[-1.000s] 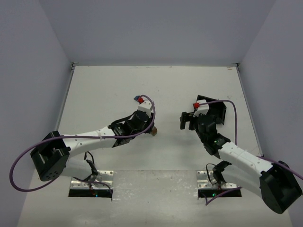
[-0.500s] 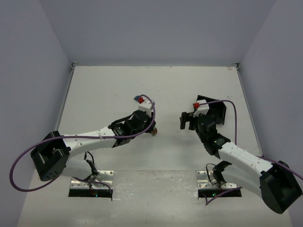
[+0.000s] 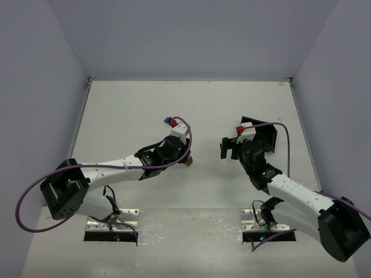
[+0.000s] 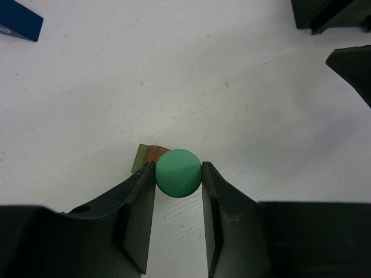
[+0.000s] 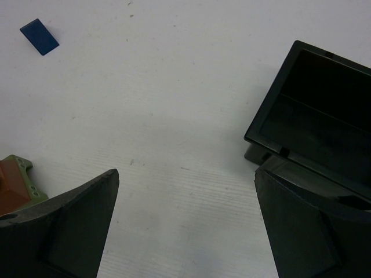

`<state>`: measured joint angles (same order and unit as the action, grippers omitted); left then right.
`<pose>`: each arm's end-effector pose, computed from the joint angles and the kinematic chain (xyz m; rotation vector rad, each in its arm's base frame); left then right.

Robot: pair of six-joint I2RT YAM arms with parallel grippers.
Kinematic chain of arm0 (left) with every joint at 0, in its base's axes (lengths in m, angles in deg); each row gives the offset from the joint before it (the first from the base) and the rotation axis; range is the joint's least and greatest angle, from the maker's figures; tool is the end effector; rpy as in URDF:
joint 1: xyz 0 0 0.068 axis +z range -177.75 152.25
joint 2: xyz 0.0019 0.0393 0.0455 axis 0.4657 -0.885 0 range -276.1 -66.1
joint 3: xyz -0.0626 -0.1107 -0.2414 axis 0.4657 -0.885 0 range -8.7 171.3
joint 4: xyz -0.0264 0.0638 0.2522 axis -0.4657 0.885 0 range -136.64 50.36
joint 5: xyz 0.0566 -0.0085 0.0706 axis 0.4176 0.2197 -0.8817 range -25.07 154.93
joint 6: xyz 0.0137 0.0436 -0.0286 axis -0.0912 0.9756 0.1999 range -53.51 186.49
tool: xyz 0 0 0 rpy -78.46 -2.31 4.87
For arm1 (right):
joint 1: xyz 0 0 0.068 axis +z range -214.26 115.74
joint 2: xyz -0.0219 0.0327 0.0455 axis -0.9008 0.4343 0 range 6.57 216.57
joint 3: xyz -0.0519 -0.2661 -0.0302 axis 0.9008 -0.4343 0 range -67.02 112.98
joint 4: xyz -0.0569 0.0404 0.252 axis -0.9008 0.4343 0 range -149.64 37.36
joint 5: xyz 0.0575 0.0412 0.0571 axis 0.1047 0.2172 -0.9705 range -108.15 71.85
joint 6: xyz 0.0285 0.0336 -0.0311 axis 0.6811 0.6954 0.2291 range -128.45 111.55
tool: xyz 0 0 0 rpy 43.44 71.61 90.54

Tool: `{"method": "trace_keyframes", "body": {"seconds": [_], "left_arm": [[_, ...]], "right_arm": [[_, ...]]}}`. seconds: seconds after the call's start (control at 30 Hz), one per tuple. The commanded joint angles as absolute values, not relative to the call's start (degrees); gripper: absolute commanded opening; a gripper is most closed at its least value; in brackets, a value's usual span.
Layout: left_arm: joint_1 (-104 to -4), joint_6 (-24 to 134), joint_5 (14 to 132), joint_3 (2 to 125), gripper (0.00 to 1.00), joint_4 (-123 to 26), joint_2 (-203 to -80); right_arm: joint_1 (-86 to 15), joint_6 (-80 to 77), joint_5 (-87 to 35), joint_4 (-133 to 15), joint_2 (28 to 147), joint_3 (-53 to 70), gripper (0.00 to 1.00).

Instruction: Build the wood block tower

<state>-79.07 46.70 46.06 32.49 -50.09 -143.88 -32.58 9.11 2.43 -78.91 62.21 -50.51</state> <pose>0.1881 -0.2167 0.2148 0.3941 2.1018 -0.3825 0.1767 0.0944 0.1868 0.0068 1.9016 0.2404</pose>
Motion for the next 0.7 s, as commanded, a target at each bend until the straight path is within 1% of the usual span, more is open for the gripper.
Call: {"method": "trace_keyframes", "body": {"seconds": [0.0, 0.3, 0.43, 0.67], "left_arm": [[-79.7, 46.9, 45.5, 33.5, 0.03, -52.6, -143.8], [-79.6, 46.9, 44.7, 33.8, 0.04, -52.3, -144.9], [-79.6, 47.1, 44.6, 34.3, 0.08, -52.0, -145.0], [-79.6, 47.3, 44.5, 34.7, 0.10, -52.2, -145.2]], "right_arm": [[-32.6, 8.5, 2.3, -81.9, 61.7, -50.4, 0.99], [-32.5, 8.4, 1.9, -82.1, 61.3, -50.8, 0.99], [-32.6, 8.4, 2.0, -82.1, 61.3, -50.6, 0.99], [-32.6, 8.3, 1.7, -82.1, 61.2, -50.6, 0.99]]}}
